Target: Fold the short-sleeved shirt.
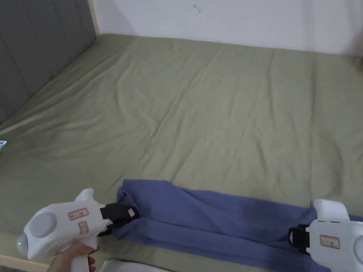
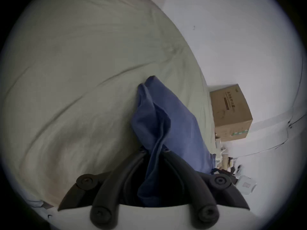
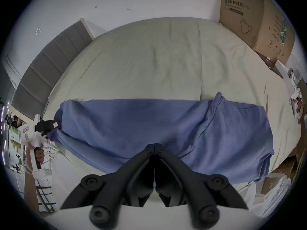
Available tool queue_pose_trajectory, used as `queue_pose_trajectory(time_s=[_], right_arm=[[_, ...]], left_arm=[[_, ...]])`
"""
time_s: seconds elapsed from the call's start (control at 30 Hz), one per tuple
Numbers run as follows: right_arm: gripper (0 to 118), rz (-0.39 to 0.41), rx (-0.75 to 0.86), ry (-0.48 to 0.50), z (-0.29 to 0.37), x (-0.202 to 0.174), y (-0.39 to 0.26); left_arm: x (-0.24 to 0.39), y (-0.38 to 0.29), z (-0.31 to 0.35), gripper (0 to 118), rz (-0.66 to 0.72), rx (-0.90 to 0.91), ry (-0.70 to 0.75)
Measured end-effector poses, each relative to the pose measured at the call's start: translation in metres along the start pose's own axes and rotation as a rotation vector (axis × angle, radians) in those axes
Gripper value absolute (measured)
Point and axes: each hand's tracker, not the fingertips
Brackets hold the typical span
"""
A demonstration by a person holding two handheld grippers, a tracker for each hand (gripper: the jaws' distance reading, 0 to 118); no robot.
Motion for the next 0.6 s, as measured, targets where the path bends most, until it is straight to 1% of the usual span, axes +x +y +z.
queue_pose_trajectory(time_s=[0.07,0.17,0.3,0.4,0.6], right_arm=[[0,0.006,-0.005,0.0,-0.002,0.001,0.0],[0,0.002,-0.016,0.006,-0.003,0.003,0.002],[0,-0.025,-0.017,0.012,-0.002,0.006,0.003],[0,-0.043,-0.02,0.024,-0.002,0.009,0.003],[0,-0.06,-0.022,0.024,0.005,0.012,-0.004]], left_arm=[[0.004,0.003,0.008,9,-0.001,0.011,-0.008],[0.004,0.006,0.02,8,-0.049,0.011,0.024],[0.002,0.011,0.035,8,-0.047,0.023,0.009],[0.009,0.014,0.047,8,-0.078,0.043,0.045],[0.003,0.02,0.073,8,-0.046,0.101,0.094]])
